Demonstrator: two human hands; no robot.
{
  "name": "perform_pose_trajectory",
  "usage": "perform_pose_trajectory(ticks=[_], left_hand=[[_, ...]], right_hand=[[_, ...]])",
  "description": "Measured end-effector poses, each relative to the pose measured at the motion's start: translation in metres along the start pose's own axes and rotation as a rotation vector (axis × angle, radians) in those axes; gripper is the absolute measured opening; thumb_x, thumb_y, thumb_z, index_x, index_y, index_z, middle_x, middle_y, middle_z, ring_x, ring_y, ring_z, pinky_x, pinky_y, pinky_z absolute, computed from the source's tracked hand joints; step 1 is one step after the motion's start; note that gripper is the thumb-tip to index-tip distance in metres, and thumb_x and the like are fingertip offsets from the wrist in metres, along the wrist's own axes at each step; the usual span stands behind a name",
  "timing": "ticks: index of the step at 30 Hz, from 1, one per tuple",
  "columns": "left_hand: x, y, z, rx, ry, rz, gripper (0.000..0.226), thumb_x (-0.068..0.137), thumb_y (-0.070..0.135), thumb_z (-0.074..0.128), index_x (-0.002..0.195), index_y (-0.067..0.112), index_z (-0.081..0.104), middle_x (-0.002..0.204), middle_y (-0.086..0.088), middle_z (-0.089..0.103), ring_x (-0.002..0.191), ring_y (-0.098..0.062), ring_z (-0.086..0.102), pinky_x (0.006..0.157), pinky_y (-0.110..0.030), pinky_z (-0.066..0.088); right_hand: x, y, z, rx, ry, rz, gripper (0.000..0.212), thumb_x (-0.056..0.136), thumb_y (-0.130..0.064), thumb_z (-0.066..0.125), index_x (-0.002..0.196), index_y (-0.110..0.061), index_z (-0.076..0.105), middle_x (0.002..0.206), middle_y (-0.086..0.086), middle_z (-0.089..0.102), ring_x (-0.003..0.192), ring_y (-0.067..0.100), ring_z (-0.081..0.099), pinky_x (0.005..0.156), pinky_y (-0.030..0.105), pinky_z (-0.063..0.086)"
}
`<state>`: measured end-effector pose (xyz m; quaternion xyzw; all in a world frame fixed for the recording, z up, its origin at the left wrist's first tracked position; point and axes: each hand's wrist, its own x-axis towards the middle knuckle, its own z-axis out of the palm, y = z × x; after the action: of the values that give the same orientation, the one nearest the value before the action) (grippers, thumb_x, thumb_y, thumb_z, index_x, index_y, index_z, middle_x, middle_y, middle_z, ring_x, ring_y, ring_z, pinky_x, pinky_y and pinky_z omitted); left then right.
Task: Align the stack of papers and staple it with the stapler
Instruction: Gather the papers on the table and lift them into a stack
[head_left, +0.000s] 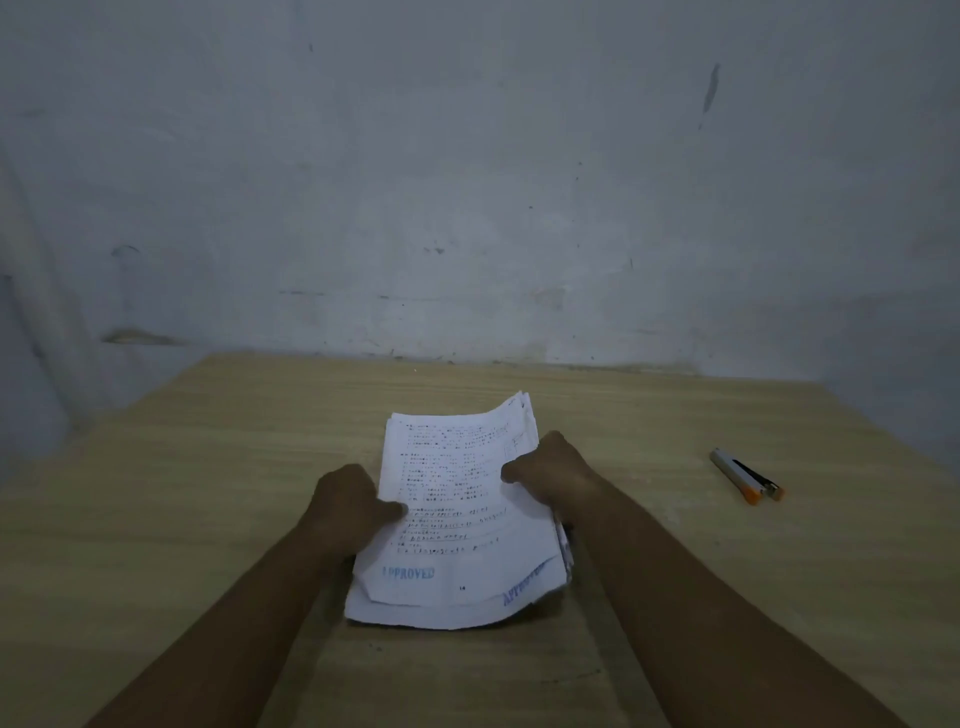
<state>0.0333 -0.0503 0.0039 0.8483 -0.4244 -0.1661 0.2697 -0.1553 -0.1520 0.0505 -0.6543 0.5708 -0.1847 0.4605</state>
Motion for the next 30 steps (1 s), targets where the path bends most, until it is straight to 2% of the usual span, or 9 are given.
perform_pose_trajectory(ticks=[2,4,7,12,16,19,24,27,30], left_hand=[[-0.002,0.001,0.005,0.047,0.036,0.035,0.035,0.077,0.032,0.079,0.07,0.012,0.051,0.07,0.003,0.052,0.061,-0.007,0.05,0.045,-0.017,0.03],[-0.003,0.004,0.008,0.07,0.039,0.074,0.04,0.078,0.03,0.078,0.062,0.015,0.044,0.067,0.003,0.049,0.058,-0.005,0.046,0.043,-0.015,0.027],[-0.004,0.002,0.009,0.071,0.037,0.087,0.047,0.078,0.029,0.078,0.058,0.018,0.037,0.064,0.005,0.042,0.058,-0.006,0.041,0.042,-0.014,0.025],[-0.001,-0.001,0.005,-0.045,0.043,0.049,0.04,0.074,0.038,0.081,0.072,0.013,0.049,0.073,0.003,0.053,0.06,-0.004,0.049,0.044,-0.015,0.031],[0.003,0.005,-0.008,-0.573,0.112,-0.07,0.081,0.063,0.065,0.077,0.115,0.007,0.055,0.106,-0.005,0.067,0.086,-0.02,0.068,0.063,-0.032,0.057],[0.003,0.02,-0.016,-0.998,-0.084,-0.057,0.067,0.075,0.045,0.076,0.127,0.013,0.049,0.111,-0.007,0.068,0.093,-0.026,0.07,0.07,-0.039,0.059],[-0.003,0.044,-0.014,-0.814,0.089,0.242,0.034,0.093,0.024,0.062,0.126,0.021,0.052,0.113,0.002,0.068,0.097,-0.017,0.068,0.072,-0.03,0.056],[-0.01,0.051,-0.008,-0.626,0.225,0.401,0.026,0.097,0.019,0.055,0.123,0.019,0.052,0.108,0.013,0.066,0.095,0.0,0.064,0.081,-0.029,0.056],[-0.023,0.065,0.002,-0.548,0.304,0.558,0.025,0.101,0.015,0.045,0.124,0.024,0.04,0.103,0.027,0.055,0.084,0.019,0.059,0.068,-0.007,0.049]], right_hand=[[0.0,0.001,0.002,0.015,0.004,0.022,0.085,0.084,-0.015,0.071,0.148,0.002,0.017,0.122,0.014,0.053,0.081,0.019,0.058,0.06,0.027,0.047],[0.001,0.004,0.003,0.087,-0.038,0.066,0.076,0.08,-0.015,0.076,0.141,0.003,0.035,0.128,0.015,0.056,0.1,0.028,0.062,0.072,0.031,0.05],[0.001,0.014,0.002,0.208,-0.086,0.057,0.048,0.078,-0.005,0.074,0.124,0.003,0.06,0.121,0.016,0.067,0.1,0.033,0.066,0.09,0.041,0.055],[-0.006,0.019,-0.01,0.279,-0.103,-0.219,0.04,0.086,0.003,0.066,0.125,-0.006,0.063,0.114,0.009,0.069,0.095,0.026,0.067,0.078,0.031,0.055],[-0.007,0.021,-0.027,0.501,-0.121,-0.294,0.033,0.087,0.002,0.066,0.119,-0.005,0.066,0.105,0.011,0.073,0.09,0.028,0.072,0.082,0.041,0.058],[-0.004,0.023,-0.036,0.646,-0.125,-0.297,0.03,0.088,0.004,0.063,0.117,-0.005,0.066,0.108,0.014,0.073,0.096,0.034,0.07,0.088,0.047,0.056],[-0.002,0.025,-0.044,0.669,-0.121,-0.339,0.035,0.092,0.001,0.058,0.125,-0.012,0.06,0.118,0.01,0.07,0.105,0.032,0.068,0.091,0.048,0.054],[-0.01,0.019,-0.044,0.459,-0.019,-0.433,0.04,0.096,-0.001,0.052,0.13,-0.022,0.052,0.123,0.0,0.064,0.108,0.019,0.063,0.085,0.026,0.052],[-0.02,0.011,-0.041,0.3,0.071,-0.53,0.046,0.1,-0.007,0.043,0.142,-0.024,0.039,0.123,-0.01,0.053,0.109,0.01,0.052,0.088,0.022,0.042]])
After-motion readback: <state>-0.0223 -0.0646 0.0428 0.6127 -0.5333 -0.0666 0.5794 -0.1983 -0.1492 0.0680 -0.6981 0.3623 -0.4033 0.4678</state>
